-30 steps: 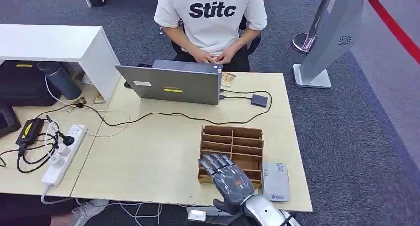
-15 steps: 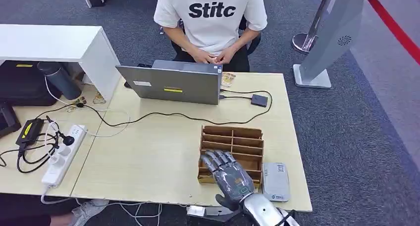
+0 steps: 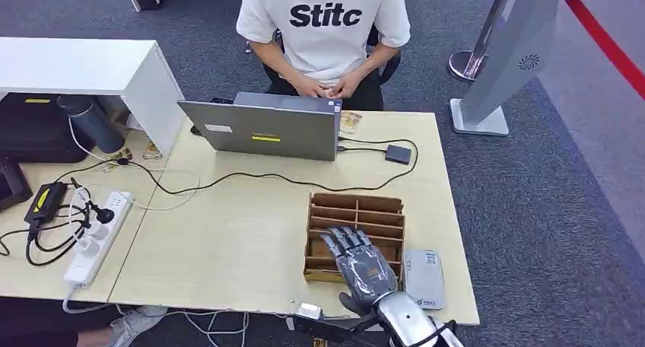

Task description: Pass the card to the sensor for recognition and then transmit it.

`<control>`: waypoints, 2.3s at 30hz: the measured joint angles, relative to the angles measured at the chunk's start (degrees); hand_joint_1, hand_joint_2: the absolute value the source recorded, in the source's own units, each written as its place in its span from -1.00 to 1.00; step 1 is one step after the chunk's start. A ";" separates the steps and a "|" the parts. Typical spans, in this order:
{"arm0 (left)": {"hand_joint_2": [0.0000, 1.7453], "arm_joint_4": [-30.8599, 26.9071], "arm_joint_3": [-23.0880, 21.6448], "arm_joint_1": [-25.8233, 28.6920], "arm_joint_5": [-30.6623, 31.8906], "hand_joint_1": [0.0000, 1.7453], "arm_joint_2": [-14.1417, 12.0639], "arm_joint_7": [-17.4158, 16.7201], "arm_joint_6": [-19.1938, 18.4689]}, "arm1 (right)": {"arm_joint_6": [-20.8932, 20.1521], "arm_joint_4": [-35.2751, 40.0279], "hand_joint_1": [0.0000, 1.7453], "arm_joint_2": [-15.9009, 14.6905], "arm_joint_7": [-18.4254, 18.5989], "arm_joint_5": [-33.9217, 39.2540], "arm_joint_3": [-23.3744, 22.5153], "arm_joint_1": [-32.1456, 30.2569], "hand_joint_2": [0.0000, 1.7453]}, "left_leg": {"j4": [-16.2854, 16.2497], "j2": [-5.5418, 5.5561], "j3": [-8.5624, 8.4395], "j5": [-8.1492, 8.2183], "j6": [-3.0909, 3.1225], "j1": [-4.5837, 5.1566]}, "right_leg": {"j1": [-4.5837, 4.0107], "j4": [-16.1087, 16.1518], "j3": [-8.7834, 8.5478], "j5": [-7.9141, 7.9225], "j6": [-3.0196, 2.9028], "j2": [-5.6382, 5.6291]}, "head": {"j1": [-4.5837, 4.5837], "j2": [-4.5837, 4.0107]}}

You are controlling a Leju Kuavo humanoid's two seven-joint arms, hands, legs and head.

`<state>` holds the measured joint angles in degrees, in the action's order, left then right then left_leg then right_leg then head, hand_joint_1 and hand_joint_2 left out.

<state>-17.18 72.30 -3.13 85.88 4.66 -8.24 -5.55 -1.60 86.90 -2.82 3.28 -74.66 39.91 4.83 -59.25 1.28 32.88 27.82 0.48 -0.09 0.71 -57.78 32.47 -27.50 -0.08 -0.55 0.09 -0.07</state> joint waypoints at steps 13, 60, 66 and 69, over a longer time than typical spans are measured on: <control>1.00 0.00 0.02 -0.02 0.09 -1.00 0.00 0.00 0.00 | 0.31 -0.66 0.18 0.83 -0.59 -0.37 -1.05 -0.26 1.00 | 0.00 0.00 0.00 0.00 0.00 0.00 | 0.00 0.00 0.00 0.00 0.00 0.00 | 0.00 0.00; 1.00 0.00 0.48 -0.12 0.35 -1.00 1.44 -0.50 -0.07 | 14.19 7.91 1.00 3.81 -5.23 1.25 -10.03 -3.76 1.00 | 0.00 -0.01 -0.01 0.00 0.00 0.00 | 0.00 0.00 0.00 0.01 0.00 0.00 | 0.00 0.00; 1.00 0.00 0.85 -0.12 0.17 -1.00 1.75 -0.52 -0.07 | 15.54 11.89 1.00 4.85 -9.79 9.29 -12.22 -5.54 1.00 | 0.00 0.00 0.00 0.00 0.00 0.01 | 0.00 0.00 0.00 0.01 0.00 0.00 | 0.00 0.00; 1.00 0.00 0.90 -0.13 0.15 -1.00 1.90 -0.52 -0.09 | 15.60 13.73 1.00 5.18 -10.73 11.83 -13.22 -6.19 1.00 | 0.00 -0.01 0.00 0.00 0.00 0.01 | 0.00 0.00 0.00 0.01 0.00 -0.01 | 0.02 0.00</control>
<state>-17.18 73.20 -3.26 86.03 6.56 -8.76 -5.64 14.01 100.63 2.36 -7.45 -62.83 26.69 -1.35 -59.26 1.27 32.88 27.82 0.48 -0.09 0.71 -57.78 32.47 -27.49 -0.08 -0.56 0.11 -0.07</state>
